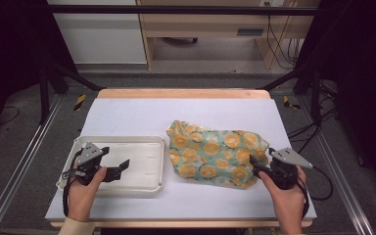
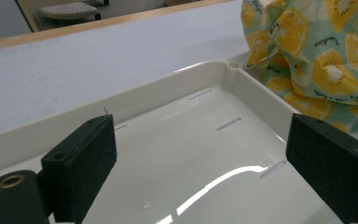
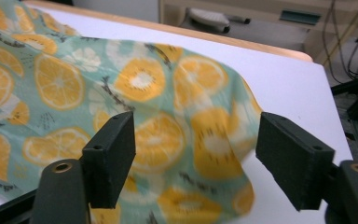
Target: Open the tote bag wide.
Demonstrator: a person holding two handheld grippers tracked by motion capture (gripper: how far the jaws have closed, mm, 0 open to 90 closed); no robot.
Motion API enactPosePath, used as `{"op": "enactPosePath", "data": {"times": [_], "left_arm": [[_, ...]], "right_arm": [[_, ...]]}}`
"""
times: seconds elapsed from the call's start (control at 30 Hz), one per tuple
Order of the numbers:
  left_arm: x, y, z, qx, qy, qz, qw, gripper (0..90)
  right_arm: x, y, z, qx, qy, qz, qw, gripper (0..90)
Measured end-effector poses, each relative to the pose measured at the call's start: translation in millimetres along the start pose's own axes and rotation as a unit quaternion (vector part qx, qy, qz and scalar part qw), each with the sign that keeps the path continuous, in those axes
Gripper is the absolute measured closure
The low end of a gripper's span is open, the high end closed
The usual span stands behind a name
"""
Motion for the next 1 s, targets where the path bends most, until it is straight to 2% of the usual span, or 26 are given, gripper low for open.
{"op": "enactPosePath", "data": {"times": [0.1, 0.17, 0.23, 0.33, 0.37, 0.4, 0.43, 0.47, 0.53, 0.6, 0.67, 0.7, 0.73, 0.8, 0.83, 0.87, 0.9, 1.0], "left_arm": [[1.4, 0.7, -0.6, -0.003, 0.004, -0.005, 1.0000, 8.7], [1.8, 0.1, -1.6, -0.002, 0.003, -0.004, 1.0000, 8.7], [2.0, -1.3, -2.3, -0.001, 0.002, -0.003, 1.0000, 8.7], [1.8, -3.0, -2.0, -0.001, 0.005, -0.002, 1.0000, 8.7], [1.8, -3.5, -1.5, 0.002, 0.005, -0.002, 1.0000, 8.7], [1.6, -4.2, -0.9, 0.000, 0.008, -0.001, 1.0000, 8.7], [1.6, -5.2, -0.6, 0.001, 0.008, 0.001, 1.0000, 8.7], [1.6, -5.7, -0.3, 0.003, 0.008, 0.001, 1.0000, 8.7], [2.1, -5.0, -0.1, 0.002, 0.008, -0.002, 1.0000, 8.7], [3.3, -4.3, 0.4, 0.000, 0.006, -0.008, 0.9999, 8.7], [6.3, -4.5, 2.5, -0.001, 0.010, -0.009, 0.9999, 8.8], [8.5, -4.7, 4.2, -0.002, 0.015, -0.012, 0.9998, 9.2], [10.9, -5.0, 6.3, -0.004, 0.023, -0.015, 0.9996, 9.6], [17.0, -4.0, 11.1, 0.001, 0.024, -0.018, 0.9995, 10.6], [20.4, -2.7, 13.8, -0.001, 0.031, -0.022, 0.9993, 11.3], [28.0, 1.4, 20.3, -0.004, 0.039, -0.030, 0.9988, 11.4], [28.0, 1.4, 20.3, -0.004, 0.039, -0.030, 0.9988, 11.5], [41.0, 9.0, 35.4, -0.001, 0.053, -0.040, 0.9978, 12.2]], "right_arm": [[0.1, 9.7, 24.9, -0.004, -0.026, -0.006, 0.9996, 25.9], [4.0, 22.5, 41.1, -0.014, -0.023, -0.001, 0.9997, 22.0], [8.4, 41.5, 52.9, -0.040, -0.022, 0.009, 0.9989, 19.3], [9.9, 68.8, 60.2, -0.069, -0.009, 0.023, 0.9973, 20.3], [9.2, 77.0, 59.3, -0.084, -0.010, 0.027, 0.9961, 23.7], [7.8, 82.9, 57.5, -0.098, -0.014, 0.028, 0.9948, 36.7], [5.6, 85.6, 55.3, -0.107, -0.027, 0.024, 0.9936, 53.6], [2.2, 85.8, 52.2, -0.115, -0.039, 0.026, 0.9923, 60.1], [-1.7, 81.1, 46.0, -0.122, -0.046, 0.038, 0.9907, 80.1], [-5.5, 67.7, 41.6, -0.096, -0.036, 0.045, 0.9937, 87.4], [-11.9, 50.2, 36.3, -0.063, -0.033, 0.072, 0.9949, 88.8], [-15.8, 40.2, 32.2, -0.051, -0.038, 0.085, 0.9944, 88.5], [-19.8, 30.4, 26.6, -0.036, -0.040, 0.098, 0.9938, 88.2], [-28.5, 14.0, 11.8, -0.022, -0.041, 0.126, 0.9909, 88.1], [-32.4, 7.7, 4.3, -0.014, -0.043, 0.137, 0.9895, 88.3], [-38.8, -0.2, -11.5, -0.010, -0.036, 0.159, 0.9866, 88.7], [-38.8, -0.2, -11.5, -0.010, -0.036, 0.159, 0.9866, 88.7], [-44.8, -3.6, -34.7, -0.022, -0.028, 0.185, 0.9821, 89.1]]}}
Point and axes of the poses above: each handheld gripper's, and its own axes: y roughly forward along the jaws, z roughly out of its top, x roughly to its right, the point moved 1 cm from there along y, roughly forward along the jaws, and after that the axes turned 2 degrees about y, right-handed, at the moved point
